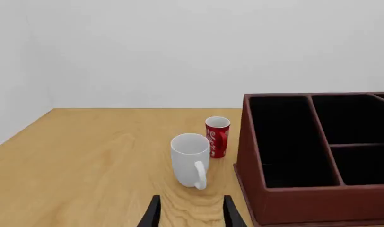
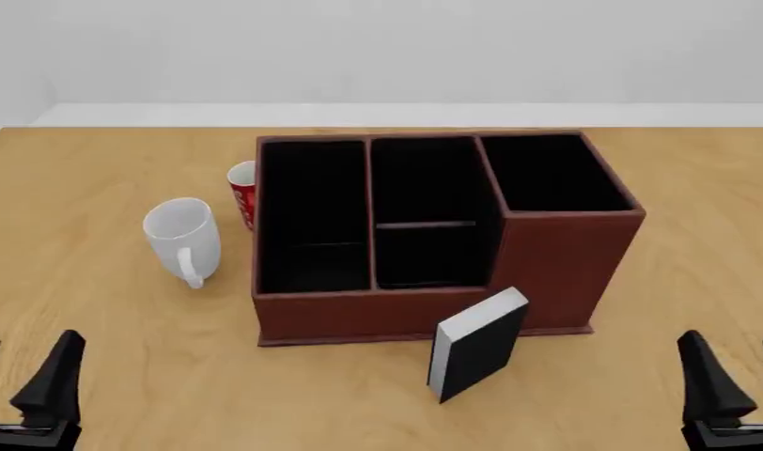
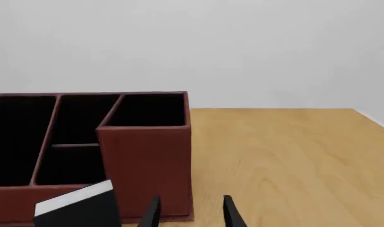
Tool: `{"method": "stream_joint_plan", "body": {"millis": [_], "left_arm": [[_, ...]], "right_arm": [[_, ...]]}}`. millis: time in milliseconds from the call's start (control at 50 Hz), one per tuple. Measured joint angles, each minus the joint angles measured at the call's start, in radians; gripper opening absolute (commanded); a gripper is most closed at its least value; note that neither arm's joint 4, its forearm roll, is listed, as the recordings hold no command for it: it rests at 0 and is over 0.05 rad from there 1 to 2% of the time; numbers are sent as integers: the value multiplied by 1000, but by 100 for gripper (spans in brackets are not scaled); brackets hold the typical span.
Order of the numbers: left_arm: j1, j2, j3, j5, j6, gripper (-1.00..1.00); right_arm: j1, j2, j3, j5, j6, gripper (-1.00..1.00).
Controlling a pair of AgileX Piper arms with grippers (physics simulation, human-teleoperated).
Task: Pick up the book and place it in the right compartment of the caddy.
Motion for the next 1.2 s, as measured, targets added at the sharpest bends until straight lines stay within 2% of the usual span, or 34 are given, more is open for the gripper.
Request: {"method": "stream_joint_plan", "body": {"millis": [220, 540, 980, 1140, 1200], "left_arm": [[0, 3, -2, -1, 0, 100], [0, 5, -3, -1, 0, 100], [0, 5, -3, -1, 0, 100], [0, 5, -3, -1, 0, 100], [0, 5, -3, -1, 0, 100]], "right_arm": [[14, 9, -14, 6, -24, 100], [107, 137, -152, 86, -122, 100], [255, 335, -415, 255, -352, 100], [360, 424, -530, 347, -434, 100], [413, 503, -630, 421, -518, 100]]}}
